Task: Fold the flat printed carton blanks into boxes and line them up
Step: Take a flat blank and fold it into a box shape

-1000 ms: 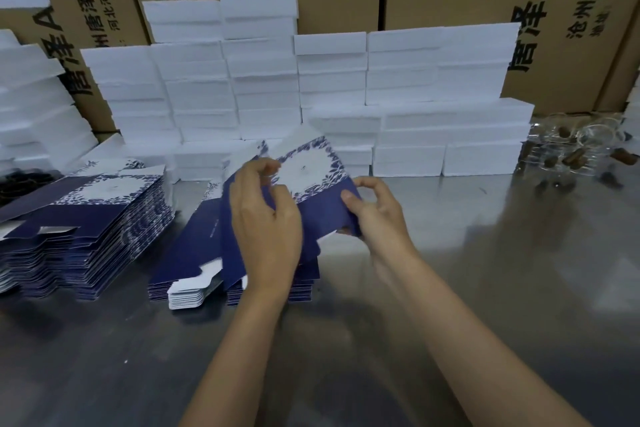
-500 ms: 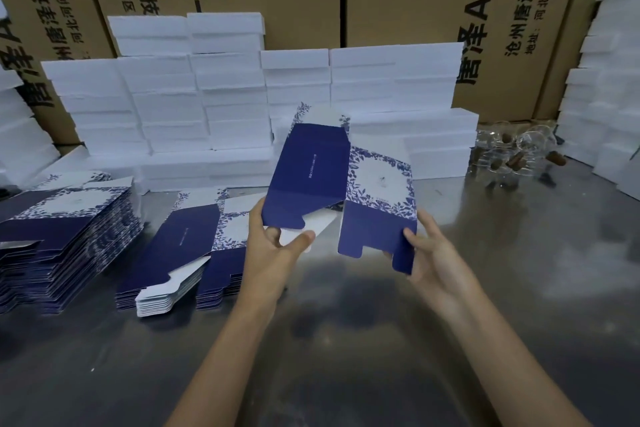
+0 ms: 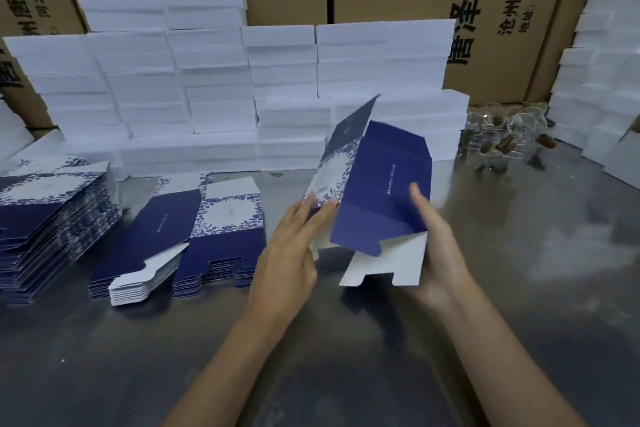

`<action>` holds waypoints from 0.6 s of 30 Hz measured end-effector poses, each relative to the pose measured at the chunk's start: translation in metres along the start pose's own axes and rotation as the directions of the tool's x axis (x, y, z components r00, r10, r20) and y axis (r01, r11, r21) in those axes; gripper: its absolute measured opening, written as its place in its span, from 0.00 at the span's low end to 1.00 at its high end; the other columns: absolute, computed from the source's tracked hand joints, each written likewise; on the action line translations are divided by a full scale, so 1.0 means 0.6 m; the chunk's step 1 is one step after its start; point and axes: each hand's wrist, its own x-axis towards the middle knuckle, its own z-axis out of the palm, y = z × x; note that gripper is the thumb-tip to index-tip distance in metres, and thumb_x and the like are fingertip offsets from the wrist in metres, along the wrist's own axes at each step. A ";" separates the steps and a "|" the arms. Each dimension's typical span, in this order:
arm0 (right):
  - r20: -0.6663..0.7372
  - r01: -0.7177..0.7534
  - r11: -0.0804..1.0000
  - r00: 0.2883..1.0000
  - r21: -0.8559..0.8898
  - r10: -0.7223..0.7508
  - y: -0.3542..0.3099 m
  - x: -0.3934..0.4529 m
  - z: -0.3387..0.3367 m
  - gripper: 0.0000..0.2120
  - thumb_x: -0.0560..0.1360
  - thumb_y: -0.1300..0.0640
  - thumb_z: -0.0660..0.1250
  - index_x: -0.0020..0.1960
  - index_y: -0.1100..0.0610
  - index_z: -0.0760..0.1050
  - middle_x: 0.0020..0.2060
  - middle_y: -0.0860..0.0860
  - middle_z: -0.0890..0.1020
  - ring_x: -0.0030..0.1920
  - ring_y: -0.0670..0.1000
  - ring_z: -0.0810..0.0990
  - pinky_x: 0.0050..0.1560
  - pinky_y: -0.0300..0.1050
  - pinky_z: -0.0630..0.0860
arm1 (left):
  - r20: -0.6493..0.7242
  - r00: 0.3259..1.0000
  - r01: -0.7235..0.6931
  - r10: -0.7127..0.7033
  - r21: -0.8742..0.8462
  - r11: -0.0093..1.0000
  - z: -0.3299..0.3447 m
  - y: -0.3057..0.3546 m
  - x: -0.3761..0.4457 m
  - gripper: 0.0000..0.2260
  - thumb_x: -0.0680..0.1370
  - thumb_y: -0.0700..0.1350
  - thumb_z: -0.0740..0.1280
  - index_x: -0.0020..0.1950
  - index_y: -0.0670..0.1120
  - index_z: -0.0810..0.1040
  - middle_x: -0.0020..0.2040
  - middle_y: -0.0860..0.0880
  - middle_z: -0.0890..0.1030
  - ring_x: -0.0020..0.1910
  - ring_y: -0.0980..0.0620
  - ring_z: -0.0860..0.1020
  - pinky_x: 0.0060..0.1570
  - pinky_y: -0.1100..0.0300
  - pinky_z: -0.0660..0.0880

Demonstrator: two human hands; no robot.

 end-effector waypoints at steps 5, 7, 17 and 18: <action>-0.173 -0.097 0.993 0.981 -0.073 0.084 -0.012 -0.002 -0.028 0.15 0.78 0.55 0.70 0.63 0.58 0.80 0.54 0.56 0.87 0.53 0.59 0.87 0.51 0.58 0.84 | 0.284 0.932 0.315 -0.224 -0.336 0.887 -0.005 -0.023 0.006 0.27 0.77 0.36 0.68 0.65 0.66 0.75 0.80 0.65 0.51 0.77 0.69 0.45 0.76 0.56 0.51; -0.175 -0.149 0.986 0.976 -0.076 0.134 -0.014 -0.003 -0.032 0.14 0.77 0.56 0.71 0.62 0.59 0.80 0.54 0.58 0.86 0.52 0.60 0.87 0.47 0.58 0.85 | 0.191 0.916 0.401 -0.353 -0.488 0.775 -0.014 -0.028 0.016 0.22 0.79 0.37 0.68 0.67 0.59 0.76 0.78 0.61 0.60 0.76 0.66 0.57 0.74 0.59 0.59; -0.047 -0.216 0.958 0.976 -0.190 0.211 -0.012 0.003 -0.053 0.20 0.70 0.56 0.75 0.61 0.61 0.83 0.56 0.58 0.86 0.54 0.59 0.86 0.47 0.53 0.84 | 0.307 0.791 0.571 -0.529 -0.682 0.457 -0.053 -0.064 0.020 0.18 0.74 0.40 0.75 0.58 0.59 0.80 0.55 0.52 0.86 0.53 0.49 0.85 0.49 0.54 0.81; -0.063 -0.197 0.960 0.980 -0.199 0.188 -0.012 0.005 -0.053 0.18 0.73 0.54 0.74 0.61 0.59 0.83 0.56 0.58 0.86 0.54 0.59 0.86 0.48 0.53 0.84 | 0.328 0.801 0.564 -0.501 -0.697 0.444 -0.055 -0.065 0.019 0.19 0.74 0.37 0.74 0.54 0.62 0.81 0.54 0.53 0.86 0.53 0.48 0.85 0.45 0.55 0.82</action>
